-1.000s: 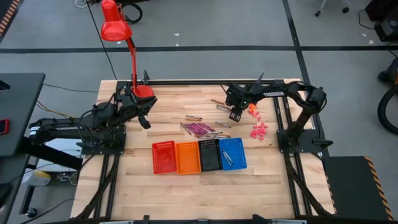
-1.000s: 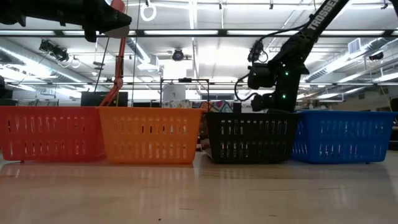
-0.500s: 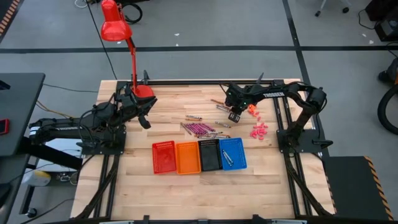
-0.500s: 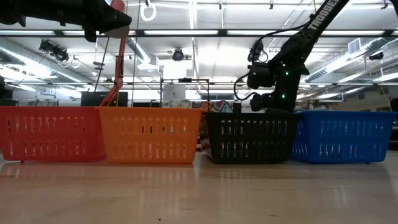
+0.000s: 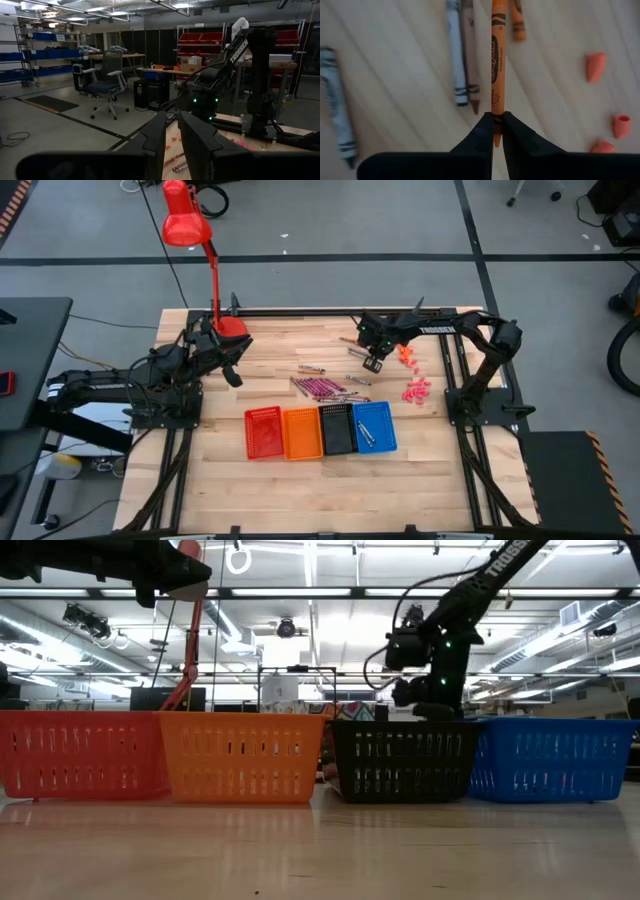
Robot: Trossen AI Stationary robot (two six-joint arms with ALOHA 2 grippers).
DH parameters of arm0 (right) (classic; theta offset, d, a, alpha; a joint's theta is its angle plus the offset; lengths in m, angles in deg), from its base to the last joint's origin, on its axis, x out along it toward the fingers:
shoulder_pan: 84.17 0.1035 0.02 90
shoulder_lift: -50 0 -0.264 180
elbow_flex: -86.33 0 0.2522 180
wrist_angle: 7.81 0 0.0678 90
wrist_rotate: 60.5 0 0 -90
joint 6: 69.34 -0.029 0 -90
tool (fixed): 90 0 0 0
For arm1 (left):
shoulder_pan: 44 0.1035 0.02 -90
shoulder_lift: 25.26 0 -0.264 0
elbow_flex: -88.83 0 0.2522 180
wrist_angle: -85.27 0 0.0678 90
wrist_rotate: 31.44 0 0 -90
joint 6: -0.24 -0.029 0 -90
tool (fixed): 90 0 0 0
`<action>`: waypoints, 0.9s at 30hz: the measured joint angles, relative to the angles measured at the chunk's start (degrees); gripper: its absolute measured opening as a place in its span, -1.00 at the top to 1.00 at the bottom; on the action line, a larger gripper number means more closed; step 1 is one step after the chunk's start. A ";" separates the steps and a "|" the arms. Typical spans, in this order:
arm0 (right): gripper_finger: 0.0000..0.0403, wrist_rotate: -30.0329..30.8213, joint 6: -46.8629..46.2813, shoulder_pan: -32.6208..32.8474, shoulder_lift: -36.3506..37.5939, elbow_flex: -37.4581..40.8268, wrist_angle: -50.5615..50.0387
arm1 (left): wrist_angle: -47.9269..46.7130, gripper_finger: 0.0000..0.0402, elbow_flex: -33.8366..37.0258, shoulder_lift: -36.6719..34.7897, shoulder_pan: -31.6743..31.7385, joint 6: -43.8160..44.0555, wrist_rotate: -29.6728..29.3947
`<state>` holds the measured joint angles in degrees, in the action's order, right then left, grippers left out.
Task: Sort crayons
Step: Put the orange crayon into the black bin
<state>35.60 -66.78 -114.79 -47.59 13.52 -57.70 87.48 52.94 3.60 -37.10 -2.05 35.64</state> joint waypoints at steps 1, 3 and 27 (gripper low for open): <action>0.85 -0.16 -0.38 0.64 0.03 -0.82 -0.91 | 0.02 0.66 0.00 -0.01 0.01 0.00 0.01; 0.85 -1.37 -0.70 2.38 0.09 -1.93 -1.94 | 0.00 0.66 0.00 0.00 0.01 0.00 0.00; 0.83 13.98 22.98 37.32 0.22 -8.34 -6.10 | 0.00 0.66 0.00 0.00 0.02 0.00 0.00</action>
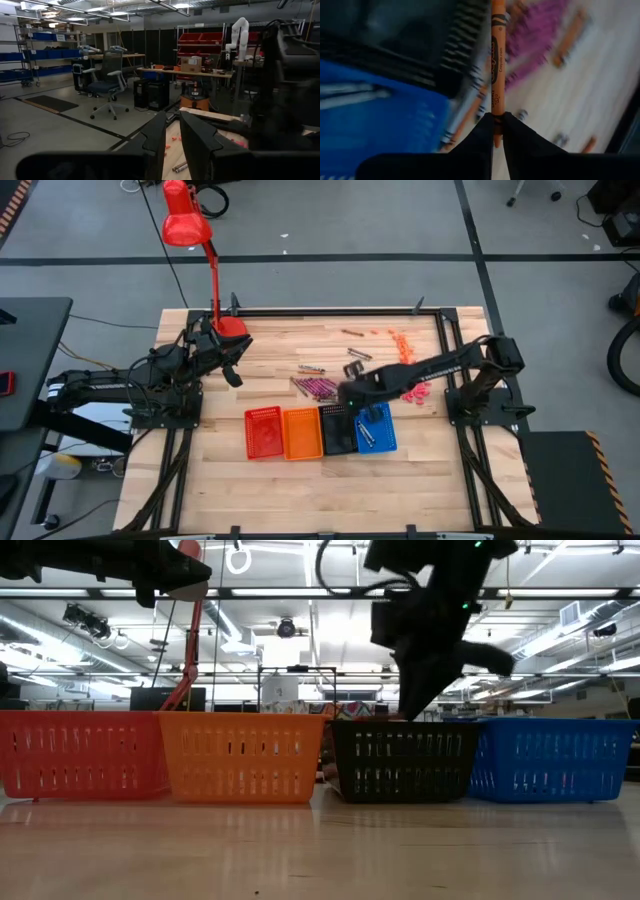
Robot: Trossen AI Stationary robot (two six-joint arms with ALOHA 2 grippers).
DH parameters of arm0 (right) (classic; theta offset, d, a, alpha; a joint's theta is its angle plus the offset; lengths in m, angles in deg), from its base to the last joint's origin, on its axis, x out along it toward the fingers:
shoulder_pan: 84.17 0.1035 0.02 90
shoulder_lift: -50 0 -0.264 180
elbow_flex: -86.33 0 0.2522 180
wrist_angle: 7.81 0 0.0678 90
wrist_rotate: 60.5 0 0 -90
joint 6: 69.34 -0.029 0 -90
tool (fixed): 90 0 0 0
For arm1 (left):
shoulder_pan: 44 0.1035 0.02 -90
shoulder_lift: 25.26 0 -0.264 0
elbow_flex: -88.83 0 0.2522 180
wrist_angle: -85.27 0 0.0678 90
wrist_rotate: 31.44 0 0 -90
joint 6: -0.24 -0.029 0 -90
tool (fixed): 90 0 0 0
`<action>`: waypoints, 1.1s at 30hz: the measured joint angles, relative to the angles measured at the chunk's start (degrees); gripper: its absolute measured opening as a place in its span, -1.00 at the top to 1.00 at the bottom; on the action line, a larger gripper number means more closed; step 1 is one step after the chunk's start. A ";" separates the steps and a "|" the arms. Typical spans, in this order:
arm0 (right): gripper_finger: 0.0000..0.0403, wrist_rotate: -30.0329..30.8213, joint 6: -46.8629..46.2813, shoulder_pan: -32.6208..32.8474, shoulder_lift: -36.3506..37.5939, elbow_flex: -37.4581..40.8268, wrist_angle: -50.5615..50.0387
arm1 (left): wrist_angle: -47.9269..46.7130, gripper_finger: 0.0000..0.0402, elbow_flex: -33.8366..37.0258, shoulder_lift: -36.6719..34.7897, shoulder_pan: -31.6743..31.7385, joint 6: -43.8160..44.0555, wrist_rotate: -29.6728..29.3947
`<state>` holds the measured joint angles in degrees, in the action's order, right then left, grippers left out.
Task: Sort crayons
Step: Put the orange crayon into the black bin, then put the brown crayon into the orange bin
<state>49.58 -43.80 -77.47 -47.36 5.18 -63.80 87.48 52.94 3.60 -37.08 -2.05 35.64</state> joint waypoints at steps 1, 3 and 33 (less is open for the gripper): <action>0.83 0.13 1.74 0.93 0.00 0.00 0.17 | 0.02 0.66 0.00 0.00 -0.02 0.00 0.00; 0.83 0.88 5.76 2.72 0.00 0.00 0.19 | 0.01 0.66 0.00 0.00 -0.01 0.01 0.00; 0.43 3.82 37.10 10.56 0.02 0.00 14.89 | 0.00 0.66 0.00 0.00 -0.02 0.02 0.00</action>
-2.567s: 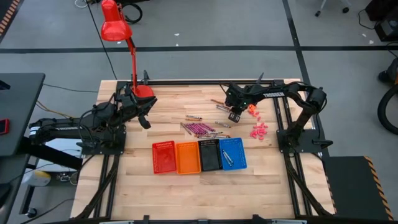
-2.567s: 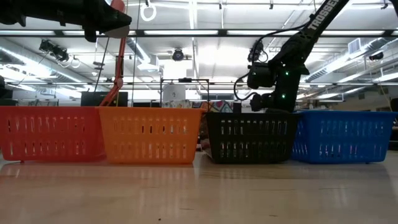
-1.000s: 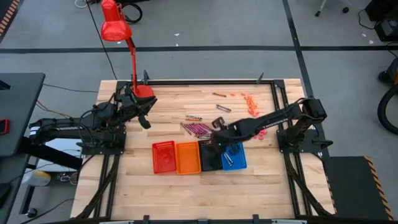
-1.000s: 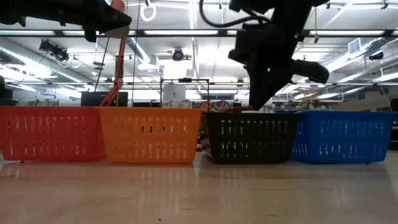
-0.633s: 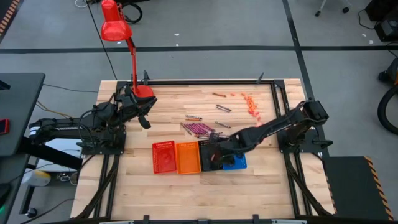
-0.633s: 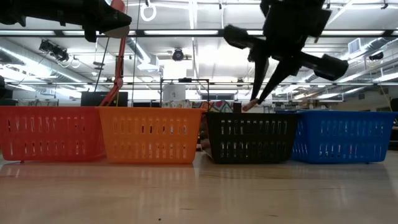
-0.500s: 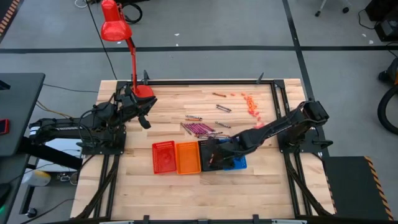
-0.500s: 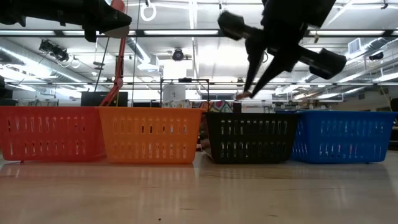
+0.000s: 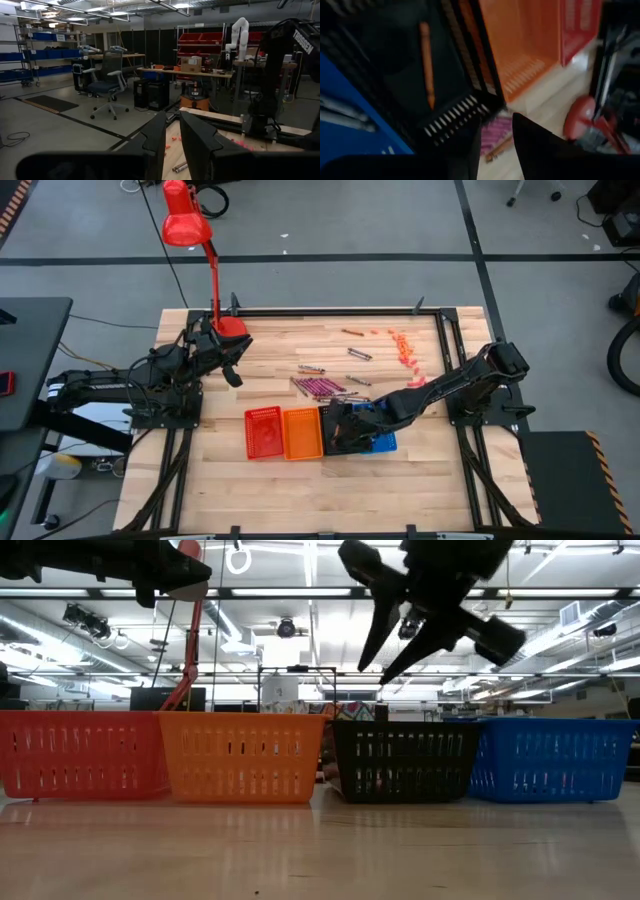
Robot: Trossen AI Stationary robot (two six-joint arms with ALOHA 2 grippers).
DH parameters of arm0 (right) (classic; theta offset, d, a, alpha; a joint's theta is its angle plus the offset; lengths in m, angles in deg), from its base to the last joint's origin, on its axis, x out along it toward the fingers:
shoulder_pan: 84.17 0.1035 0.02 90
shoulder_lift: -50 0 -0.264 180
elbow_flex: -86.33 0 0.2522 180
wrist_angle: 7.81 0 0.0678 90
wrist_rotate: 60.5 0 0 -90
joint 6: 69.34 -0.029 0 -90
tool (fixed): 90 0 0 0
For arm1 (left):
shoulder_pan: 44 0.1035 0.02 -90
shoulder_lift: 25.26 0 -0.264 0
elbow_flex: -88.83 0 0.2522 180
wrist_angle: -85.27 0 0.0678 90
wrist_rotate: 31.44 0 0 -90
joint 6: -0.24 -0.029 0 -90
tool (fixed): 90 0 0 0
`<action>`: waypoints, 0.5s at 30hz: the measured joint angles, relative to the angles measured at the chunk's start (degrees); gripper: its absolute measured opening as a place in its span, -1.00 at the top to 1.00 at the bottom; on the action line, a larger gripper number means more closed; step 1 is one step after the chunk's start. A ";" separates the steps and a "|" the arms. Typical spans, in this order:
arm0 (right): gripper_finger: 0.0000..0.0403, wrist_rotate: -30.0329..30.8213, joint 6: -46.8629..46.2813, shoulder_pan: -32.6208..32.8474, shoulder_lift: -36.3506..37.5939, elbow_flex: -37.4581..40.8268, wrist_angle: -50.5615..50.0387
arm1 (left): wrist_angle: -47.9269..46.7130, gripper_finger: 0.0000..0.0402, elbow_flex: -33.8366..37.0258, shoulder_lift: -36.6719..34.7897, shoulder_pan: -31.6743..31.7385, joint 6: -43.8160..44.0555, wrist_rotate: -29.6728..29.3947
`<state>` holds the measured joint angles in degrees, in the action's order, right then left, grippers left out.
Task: Sort crayons
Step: Put the brown crayon into the orange bin
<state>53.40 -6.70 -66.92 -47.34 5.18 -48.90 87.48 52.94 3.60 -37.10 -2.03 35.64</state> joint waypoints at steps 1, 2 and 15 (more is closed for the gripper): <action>0.43 -0.01 -0.05 -0.74 0.00 -0.01 -0.10 | 0.01 0.66 0.00 0.00 0.01 0.00 0.00; 0.43 -0.50 -0.52 -1.50 0.00 0.00 -0.13 | 0.02 0.66 0.00 0.00 0.02 -0.02 0.00; 0.45 -5.92 -35.71 -19.42 0.00 0.00 -5.46 | 0.00 0.66 0.00 -0.01 0.01 -0.01 0.00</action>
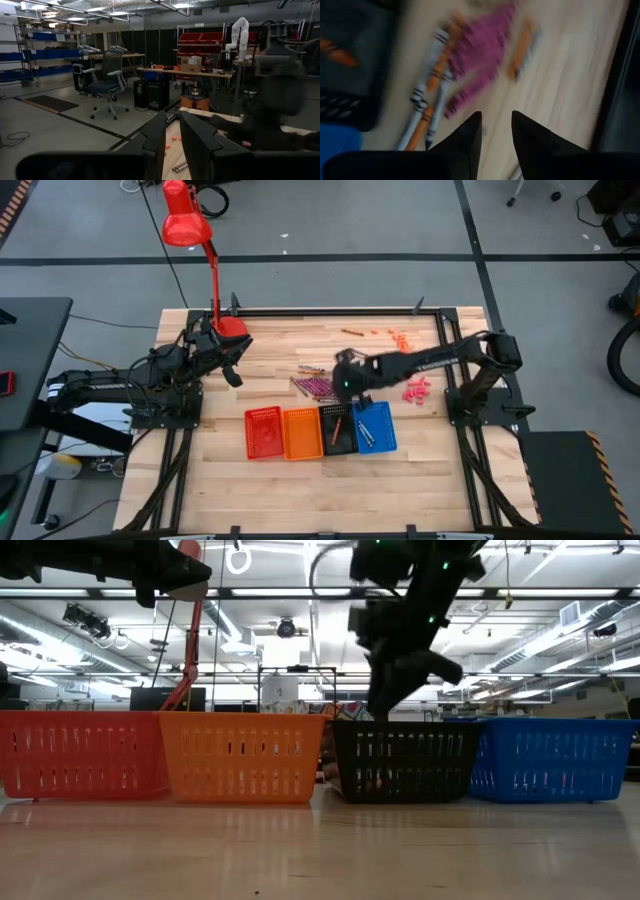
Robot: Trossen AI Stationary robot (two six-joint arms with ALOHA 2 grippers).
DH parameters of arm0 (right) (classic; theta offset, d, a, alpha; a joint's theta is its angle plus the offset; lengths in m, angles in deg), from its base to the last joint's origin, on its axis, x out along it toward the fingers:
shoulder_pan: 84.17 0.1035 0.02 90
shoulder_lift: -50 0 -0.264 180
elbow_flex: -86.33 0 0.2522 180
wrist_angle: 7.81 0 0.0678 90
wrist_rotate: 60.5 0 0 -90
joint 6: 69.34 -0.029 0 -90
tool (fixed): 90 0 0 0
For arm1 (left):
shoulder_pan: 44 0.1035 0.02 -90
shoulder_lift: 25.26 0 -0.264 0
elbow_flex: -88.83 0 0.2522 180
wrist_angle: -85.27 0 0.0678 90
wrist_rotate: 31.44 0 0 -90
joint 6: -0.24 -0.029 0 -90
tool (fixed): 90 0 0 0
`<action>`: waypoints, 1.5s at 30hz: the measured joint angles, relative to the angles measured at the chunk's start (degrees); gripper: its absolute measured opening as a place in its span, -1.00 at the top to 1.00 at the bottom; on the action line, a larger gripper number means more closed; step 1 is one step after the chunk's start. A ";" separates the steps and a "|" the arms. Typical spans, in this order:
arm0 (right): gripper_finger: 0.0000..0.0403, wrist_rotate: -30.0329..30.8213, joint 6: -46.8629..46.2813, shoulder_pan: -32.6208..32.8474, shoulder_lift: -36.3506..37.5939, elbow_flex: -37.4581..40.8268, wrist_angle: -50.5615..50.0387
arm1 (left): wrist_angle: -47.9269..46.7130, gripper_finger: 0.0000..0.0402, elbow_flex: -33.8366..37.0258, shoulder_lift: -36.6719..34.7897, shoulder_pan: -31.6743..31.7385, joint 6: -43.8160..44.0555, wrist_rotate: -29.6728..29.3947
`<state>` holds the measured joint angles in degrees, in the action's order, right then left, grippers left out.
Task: Sort crayons
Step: Put the brown crayon into the orange bin
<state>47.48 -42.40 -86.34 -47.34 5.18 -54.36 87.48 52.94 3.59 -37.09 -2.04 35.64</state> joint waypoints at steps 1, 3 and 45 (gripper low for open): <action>0.45 -0.25 -5.03 -1.55 0.00 0.00 -1.28 | 0.00 0.66 0.00 -0.01 -0.01 0.01 0.00; 0.45 -2.00 -13.78 -4.49 0.00 0.00 -4.39 | 0.01 0.66 0.00 0.00 0.00 0.00 0.00; 0.46 -14.19 -19.30 -28.17 -11.38 1.89 0.63 | 0.08 0.66 0.00 0.01 0.00 -0.90 0.00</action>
<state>33.29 -61.70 -114.52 -58.72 7.07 -53.73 87.55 52.94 3.60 -37.08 -2.94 35.64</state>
